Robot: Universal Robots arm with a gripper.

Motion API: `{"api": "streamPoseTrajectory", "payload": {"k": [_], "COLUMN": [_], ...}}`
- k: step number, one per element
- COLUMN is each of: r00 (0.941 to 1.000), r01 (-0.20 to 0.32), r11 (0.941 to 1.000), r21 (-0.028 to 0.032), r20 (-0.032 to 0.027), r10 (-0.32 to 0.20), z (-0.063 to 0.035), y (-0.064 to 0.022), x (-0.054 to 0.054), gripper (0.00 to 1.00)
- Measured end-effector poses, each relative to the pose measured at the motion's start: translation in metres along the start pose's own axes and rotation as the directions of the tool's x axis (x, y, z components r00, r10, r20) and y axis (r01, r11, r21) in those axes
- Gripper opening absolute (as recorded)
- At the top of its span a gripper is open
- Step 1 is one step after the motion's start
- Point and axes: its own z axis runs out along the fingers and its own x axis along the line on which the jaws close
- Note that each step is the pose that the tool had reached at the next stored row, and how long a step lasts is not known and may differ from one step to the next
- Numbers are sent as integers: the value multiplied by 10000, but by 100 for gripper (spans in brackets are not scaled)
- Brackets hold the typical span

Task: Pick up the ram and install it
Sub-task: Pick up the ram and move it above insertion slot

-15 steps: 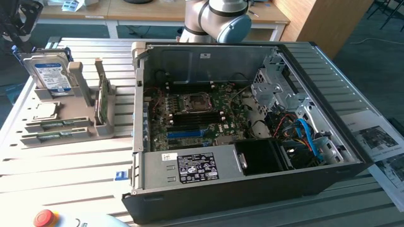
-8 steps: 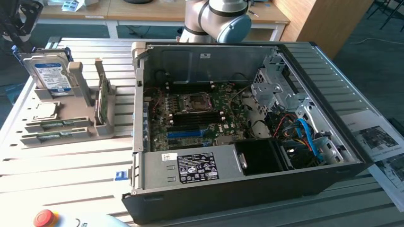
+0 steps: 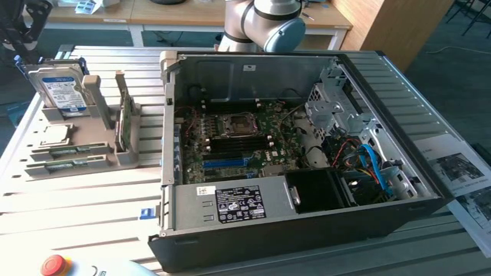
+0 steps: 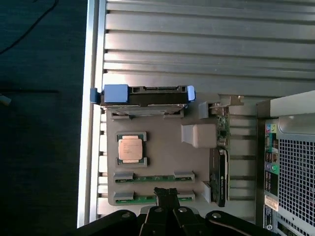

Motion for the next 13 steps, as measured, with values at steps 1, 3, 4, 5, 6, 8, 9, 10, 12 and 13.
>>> {"api": "streamPoseTrajectory", "payload": {"k": [1, 3, 4, 5, 6, 8, 9, 10, 12, 13], "r00": [9999, 9990, 9983, 9973, 9961, 9931, 9911, 9890, 9841, 9813], "r01": [141, 437, 584, 733, 880, 1174, 1332, 1476, 1772, 1924], "r11": [9999, 9990, 9983, 9973, 9961, 9931, 9911, 9890, 9842, 9813], "r21": [-3, -11, -15, -19, -23, -30, -35, -40, -49, -53], "r20": [-7, -19, -25, -31, -38, -51, -57, -64, -76, -82], "r10": [-141, -437, -584, -733, -880, -1175, -1332, -1476, -1773, -1924], "z": [0, 0, 1, 1, 0, 0, 0, 0, 0, 0], "y": [0, 0, -1, -1, -1, -1, -1, -1, -1, -1], "x": [0, 0, 0, 0, 0, 0, 0, 0, 0, 0], "gripper": [10, 10, 10, 10, 10, 10, 10, 10, 10, 10]}}
